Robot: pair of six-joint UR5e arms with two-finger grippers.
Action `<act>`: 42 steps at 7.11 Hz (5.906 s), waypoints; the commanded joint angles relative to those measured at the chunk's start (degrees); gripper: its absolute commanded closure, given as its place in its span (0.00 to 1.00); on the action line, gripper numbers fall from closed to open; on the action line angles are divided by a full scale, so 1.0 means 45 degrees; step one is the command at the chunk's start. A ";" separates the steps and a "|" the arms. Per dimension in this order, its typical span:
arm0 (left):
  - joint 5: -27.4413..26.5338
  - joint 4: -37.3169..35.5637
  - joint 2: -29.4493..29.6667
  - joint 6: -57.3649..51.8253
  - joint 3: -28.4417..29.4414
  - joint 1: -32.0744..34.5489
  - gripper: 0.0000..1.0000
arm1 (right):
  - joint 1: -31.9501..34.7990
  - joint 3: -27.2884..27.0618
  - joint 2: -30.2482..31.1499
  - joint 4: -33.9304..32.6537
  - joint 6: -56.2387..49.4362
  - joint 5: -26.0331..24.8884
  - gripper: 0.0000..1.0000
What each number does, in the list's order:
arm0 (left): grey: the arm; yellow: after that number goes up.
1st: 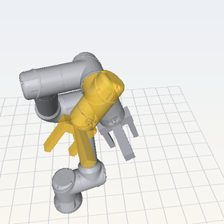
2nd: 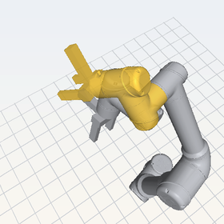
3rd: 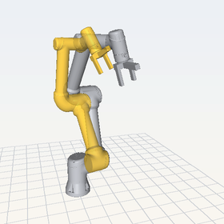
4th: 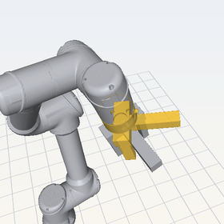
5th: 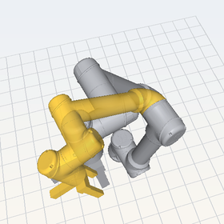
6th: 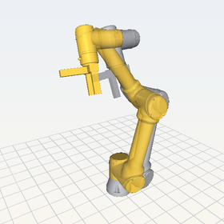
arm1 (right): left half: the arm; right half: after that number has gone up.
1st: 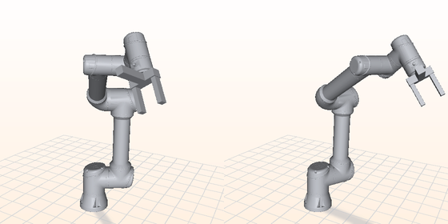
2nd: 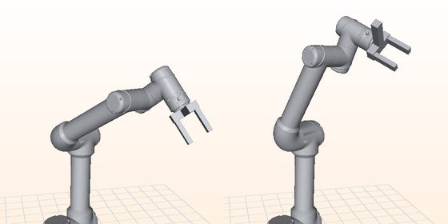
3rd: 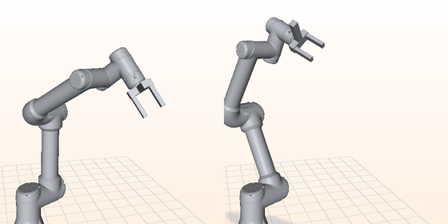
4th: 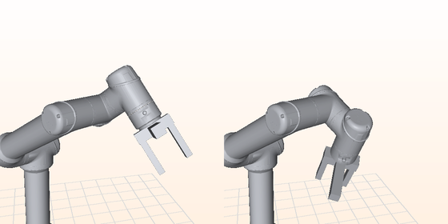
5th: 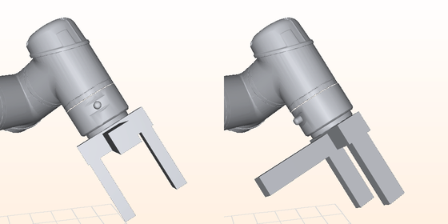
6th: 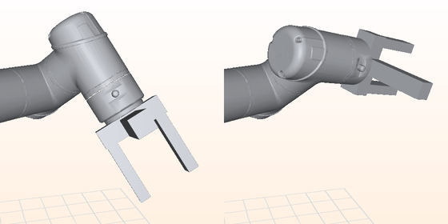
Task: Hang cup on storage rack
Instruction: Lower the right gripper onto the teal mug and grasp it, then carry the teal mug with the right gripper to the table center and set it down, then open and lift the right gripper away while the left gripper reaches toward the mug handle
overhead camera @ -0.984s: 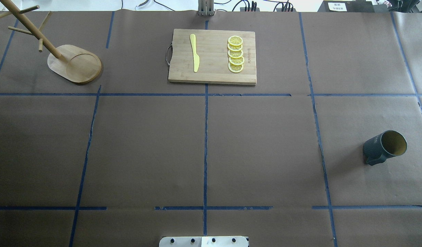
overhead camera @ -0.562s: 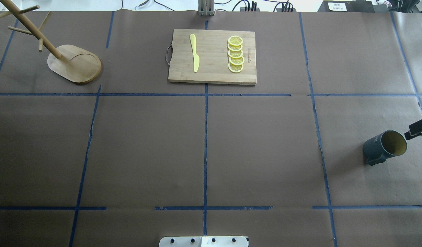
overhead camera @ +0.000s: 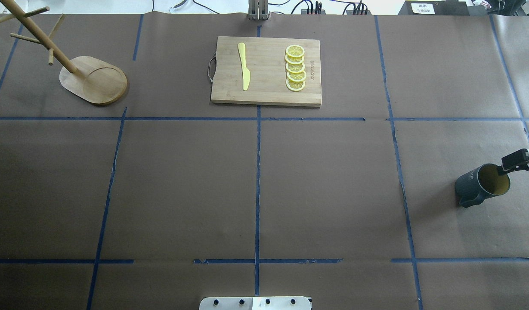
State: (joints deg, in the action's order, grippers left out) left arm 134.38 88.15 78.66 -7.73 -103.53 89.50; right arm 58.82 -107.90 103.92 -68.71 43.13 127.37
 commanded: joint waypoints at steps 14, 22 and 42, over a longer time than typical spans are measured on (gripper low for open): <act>0.0039 0.0058 0.0098 -0.0039 -0.0117 -0.0046 0.00 | -0.5762 0.0472 -1.0583 -0.5279 1.0443 -0.1934 1.00; 0.0137 0.1209 0.0117 -0.0059 -0.0196 -0.0710 0.00 | -0.6508 0.2591 -1.2116 -0.5220 1.1764 -0.3089 0.93; -0.4539 0.3749 0.8215 0.6325 -0.1665 -1.2306 0.00 | -0.2876 -0.0905 -0.8758 -0.5181 1.0553 -0.0550 0.01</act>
State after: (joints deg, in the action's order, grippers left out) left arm 119.87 104.71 111.92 18.42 -112.90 38.54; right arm 45.50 -111.91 63.96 -92.09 90.71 124.86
